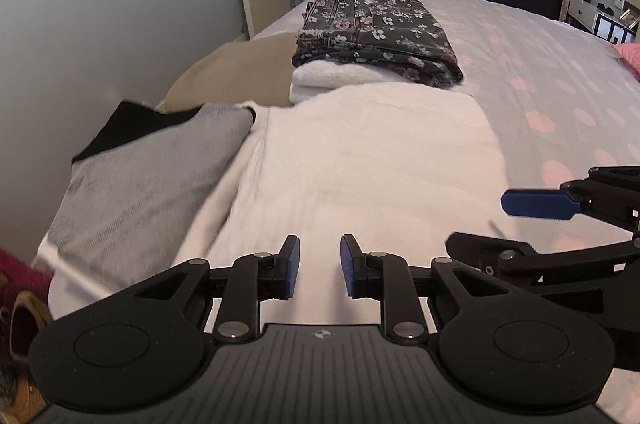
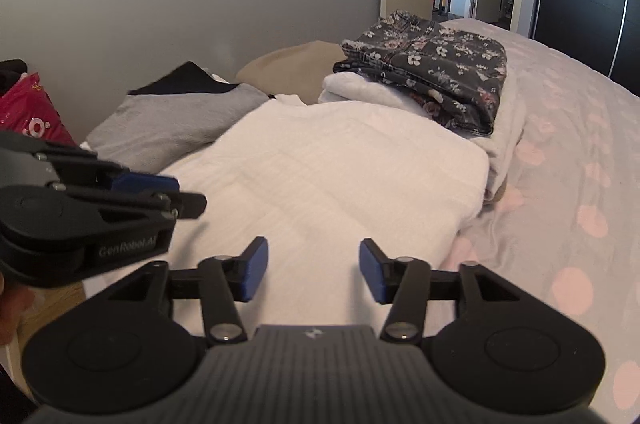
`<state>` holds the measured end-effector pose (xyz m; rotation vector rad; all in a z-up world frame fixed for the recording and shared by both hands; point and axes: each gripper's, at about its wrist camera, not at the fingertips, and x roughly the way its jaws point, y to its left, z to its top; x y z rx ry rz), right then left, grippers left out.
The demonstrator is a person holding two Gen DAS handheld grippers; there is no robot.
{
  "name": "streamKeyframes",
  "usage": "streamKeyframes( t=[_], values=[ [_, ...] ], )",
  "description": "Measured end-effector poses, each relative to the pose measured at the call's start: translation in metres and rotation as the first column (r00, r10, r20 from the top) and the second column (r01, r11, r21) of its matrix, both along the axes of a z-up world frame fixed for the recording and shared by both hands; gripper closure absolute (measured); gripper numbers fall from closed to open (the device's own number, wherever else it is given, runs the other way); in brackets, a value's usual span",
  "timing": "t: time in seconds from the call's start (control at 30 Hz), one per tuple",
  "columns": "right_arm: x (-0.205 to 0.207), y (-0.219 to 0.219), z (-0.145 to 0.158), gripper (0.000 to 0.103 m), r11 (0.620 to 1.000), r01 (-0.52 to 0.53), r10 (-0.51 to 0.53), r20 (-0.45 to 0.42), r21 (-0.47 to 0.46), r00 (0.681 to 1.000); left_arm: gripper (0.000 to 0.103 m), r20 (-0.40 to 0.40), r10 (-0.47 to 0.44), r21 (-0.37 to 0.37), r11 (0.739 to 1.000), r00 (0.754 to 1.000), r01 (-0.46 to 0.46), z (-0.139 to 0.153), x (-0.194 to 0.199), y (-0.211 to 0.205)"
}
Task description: Fold clothes
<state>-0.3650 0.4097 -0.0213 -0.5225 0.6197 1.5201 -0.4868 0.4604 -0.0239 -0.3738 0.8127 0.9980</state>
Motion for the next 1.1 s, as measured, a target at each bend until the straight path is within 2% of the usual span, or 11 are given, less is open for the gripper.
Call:
streamKeyframes(
  t=[0.07,0.13,0.27,0.4,0.6,0.67,0.77,0.9,1.1],
  values=[
    [-0.003,-0.012,0.007,0.043,1.0,-0.002,0.002,0.009,0.003,1.0,0.081,-0.002,0.02,-0.019,1.0,1.0,-0.02,0.006,-0.003,-0.014],
    [-0.007,-0.025,0.013,0.042,1.0,-0.004,0.004,0.011,0.003,1.0,0.075,0.01,0.036,-0.031,0.999,0.999,-0.036,0.013,-0.006,-0.028],
    [-0.01,-0.05,0.021,0.035,1.0,0.009,-0.009,-0.004,0.004,1.0,0.073,0.022,0.091,-0.031,0.995,0.996,-0.091,0.023,-0.016,-0.056],
    [-0.012,-0.074,0.025,0.031,1.0,0.013,-0.013,-0.01,0.008,1.0,0.06,0.032,0.131,-0.021,0.991,0.991,-0.13,0.028,-0.024,-0.079],
    [-0.007,-0.109,0.02,0.024,0.999,0.041,-0.041,-0.001,0.001,0.999,0.044,0.085,0.19,-0.06,0.981,0.978,-0.185,0.018,-0.031,-0.109],
    [-0.004,-0.119,0.015,0.024,0.999,0.05,-0.05,-0.015,-0.004,0.999,0.042,0.093,0.203,-0.067,0.978,0.975,-0.197,0.011,-0.031,-0.119],
    [-0.002,-0.13,0.006,0.024,0.998,0.058,-0.058,-0.001,-0.013,0.998,0.042,0.053,0.206,-0.081,0.976,0.977,-0.202,-0.002,-0.026,-0.13],
    [0.002,-0.141,-0.004,0.024,0.997,0.074,-0.074,-0.016,-0.024,0.997,0.042,0.043,0.213,-0.104,0.973,0.976,-0.208,-0.015,-0.022,-0.14],
    [0.005,-0.151,-0.009,0.024,0.997,0.073,-0.074,-0.007,-0.029,0.997,0.042,0.109,0.245,-0.096,0.967,0.963,-0.235,-0.02,-0.024,-0.153]
  ],
)
